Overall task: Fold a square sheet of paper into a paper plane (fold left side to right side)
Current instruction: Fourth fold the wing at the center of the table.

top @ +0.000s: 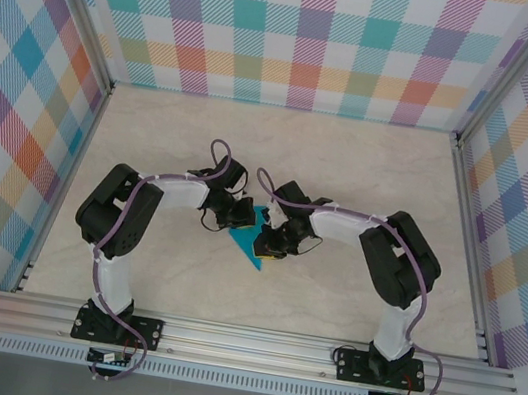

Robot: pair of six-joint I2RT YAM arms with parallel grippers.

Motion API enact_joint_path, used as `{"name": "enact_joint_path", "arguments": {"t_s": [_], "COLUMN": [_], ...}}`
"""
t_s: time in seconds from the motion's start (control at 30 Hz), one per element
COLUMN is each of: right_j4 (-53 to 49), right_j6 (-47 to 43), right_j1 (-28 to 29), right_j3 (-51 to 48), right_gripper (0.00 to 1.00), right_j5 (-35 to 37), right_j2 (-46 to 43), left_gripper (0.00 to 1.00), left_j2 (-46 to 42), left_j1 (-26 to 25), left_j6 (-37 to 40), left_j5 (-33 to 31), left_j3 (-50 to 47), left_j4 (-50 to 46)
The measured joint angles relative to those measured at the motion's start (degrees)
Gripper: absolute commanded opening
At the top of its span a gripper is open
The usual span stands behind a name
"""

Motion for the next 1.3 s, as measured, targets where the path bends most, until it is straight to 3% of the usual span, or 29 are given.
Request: {"name": "enact_joint_path", "arguments": {"t_s": [0.73,0.97,1.3], "right_j4": [0.5,1.7,-4.4], "right_j6": [-0.3,-0.7,-0.7], "right_j1": [1.2,2.0,2.8], "right_j3": [-0.4,-2.9,-2.0], "right_gripper": [0.12,0.13,0.13], "right_j5": [1.9,3.6,4.5], "right_j2": [0.4,-1.8,-7.1], "left_gripper": [0.06,0.06,0.06], "left_j2": [-0.1,-0.1,-0.1], "left_j1": [0.0,0.0,0.0], "left_j6": [0.0,0.0,0.0], "left_j5": [-0.6,-0.6,-0.6], "left_j3": [0.0,0.0,0.0], "left_j4": [-0.1,-0.2,-0.2]}}
